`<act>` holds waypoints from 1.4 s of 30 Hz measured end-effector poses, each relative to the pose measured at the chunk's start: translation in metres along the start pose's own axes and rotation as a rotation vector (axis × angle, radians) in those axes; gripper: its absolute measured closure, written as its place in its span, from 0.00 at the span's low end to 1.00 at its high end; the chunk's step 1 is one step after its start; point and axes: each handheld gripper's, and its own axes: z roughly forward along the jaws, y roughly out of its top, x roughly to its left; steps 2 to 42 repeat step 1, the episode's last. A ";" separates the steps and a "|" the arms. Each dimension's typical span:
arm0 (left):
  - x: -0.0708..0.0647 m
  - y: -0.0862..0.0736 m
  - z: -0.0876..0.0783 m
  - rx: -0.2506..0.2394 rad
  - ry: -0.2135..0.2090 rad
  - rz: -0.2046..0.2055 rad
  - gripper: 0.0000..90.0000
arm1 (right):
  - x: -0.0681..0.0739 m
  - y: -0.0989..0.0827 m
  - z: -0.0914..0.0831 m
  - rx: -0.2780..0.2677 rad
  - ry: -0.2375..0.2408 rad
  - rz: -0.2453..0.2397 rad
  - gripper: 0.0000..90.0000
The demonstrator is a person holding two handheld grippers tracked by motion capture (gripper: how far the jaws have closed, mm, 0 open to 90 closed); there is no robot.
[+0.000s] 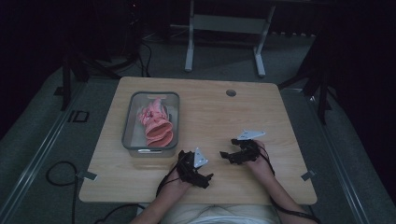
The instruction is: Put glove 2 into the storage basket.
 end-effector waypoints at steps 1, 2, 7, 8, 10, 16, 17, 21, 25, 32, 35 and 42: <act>0.000 0.000 0.000 0.000 -0.002 0.001 0.02 | 0.000 0.000 0.000 0.000 -0.002 -0.001 0.16; 0.000 0.000 0.000 0.000 -0.002 0.001 0.02 | 0.000 0.000 0.000 0.000 -0.002 -0.001 0.16; 0.000 0.000 0.000 0.000 -0.002 0.001 0.02 | 0.000 0.000 0.000 0.000 -0.002 -0.001 0.16; 0.000 0.000 0.000 0.000 -0.002 0.001 0.02 | 0.000 0.000 0.000 0.000 -0.002 -0.001 0.16; 0.000 0.000 0.000 0.000 -0.002 0.001 0.02 | 0.000 0.000 0.000 0.000 -0.002 -0.001 0.16; 0.000 0.000 0.000 0.000 -0.002 0.001 0.02 | 0.000 0.000 0.000 0.000 -0.002 -0.001 0.16; 0.000 0.000 0.000 0.000 -0.002 0.001 0.02 | 0.000 0.000 0.000 0.000 -0.002 -0.001 0.16; 0.000 0.000 0.000 0.000 -0.002 0.001 0.02 | 0.000 0.000 0.000 0.000 -0.002 -0.001 0.16; 0.000 0.000 0.000 0.000 -0.002 0.001 0.02 | 0.000 0.000 0.000 0.000 -0.002 -0.001 0.16; 0.000 0.000 0.000 0.000 -0.002 0.001 0.02 | 0.000 0.000 0.000 0.000 -0.002 -0.001 0.16; 0.000 0.000 0.000 0.000 -0.002 0.001 0.02 | 0.000 0.000 0.000 0.000 -0.002 -0.001 0.16; 0.000 0.000 0.000 0.000 -0.002 0.001 0.02 | 0.000 0.000 0.000 0.000 -0.002 -0.001 0.16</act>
